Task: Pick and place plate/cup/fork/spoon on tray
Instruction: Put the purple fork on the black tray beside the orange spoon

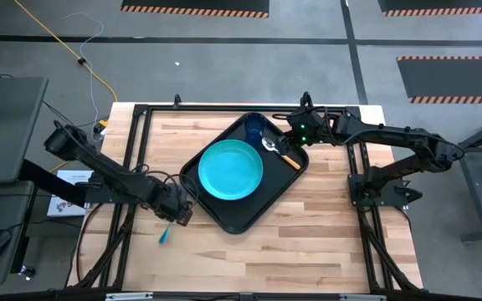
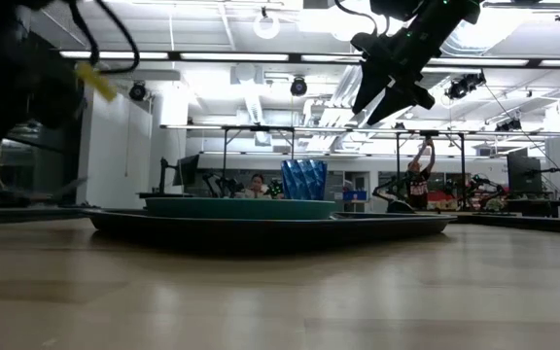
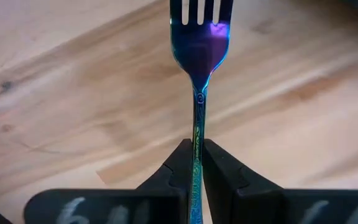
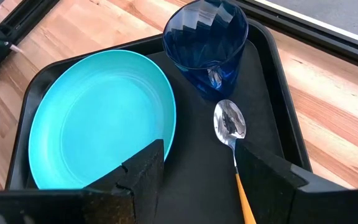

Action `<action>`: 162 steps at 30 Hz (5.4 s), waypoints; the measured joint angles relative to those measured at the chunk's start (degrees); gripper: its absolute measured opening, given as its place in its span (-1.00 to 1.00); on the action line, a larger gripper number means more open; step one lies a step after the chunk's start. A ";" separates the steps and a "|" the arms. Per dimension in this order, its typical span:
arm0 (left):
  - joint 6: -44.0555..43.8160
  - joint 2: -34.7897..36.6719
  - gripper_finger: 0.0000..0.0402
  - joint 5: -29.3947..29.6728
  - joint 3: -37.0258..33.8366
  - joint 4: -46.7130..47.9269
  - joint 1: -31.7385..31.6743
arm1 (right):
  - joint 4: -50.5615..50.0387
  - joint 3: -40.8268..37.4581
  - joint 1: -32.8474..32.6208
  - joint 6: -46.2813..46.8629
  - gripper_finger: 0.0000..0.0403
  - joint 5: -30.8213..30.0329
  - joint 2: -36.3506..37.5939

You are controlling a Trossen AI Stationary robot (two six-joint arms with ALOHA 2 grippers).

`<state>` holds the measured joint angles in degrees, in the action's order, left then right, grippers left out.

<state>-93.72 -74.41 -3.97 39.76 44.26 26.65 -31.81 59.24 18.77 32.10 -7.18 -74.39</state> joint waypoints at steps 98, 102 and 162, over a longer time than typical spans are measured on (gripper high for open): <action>65.40 -13.93 -0.95 24.24 19.89 -45.87 -31.52 | 41.50 0.02 -8.71 -9.22 -0.53 -13.84 -7.45; 65.31 -13.93 -0.95 24.40 19.89 -45.85 -31.52 | 41.46 0.02 -8.71 -9.11 -0.78 -13.81 -7.45; 69.34 14.20 -0.03 22.47 19.92 -35.90 -37.07 | 12.60 0.04 8.87 -53.15 -1.00 31.17 -16.15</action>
<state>-24.38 -60.20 18.50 59.68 8.36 -10.41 -19.21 59.29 27.64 -21.05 23.99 -90.54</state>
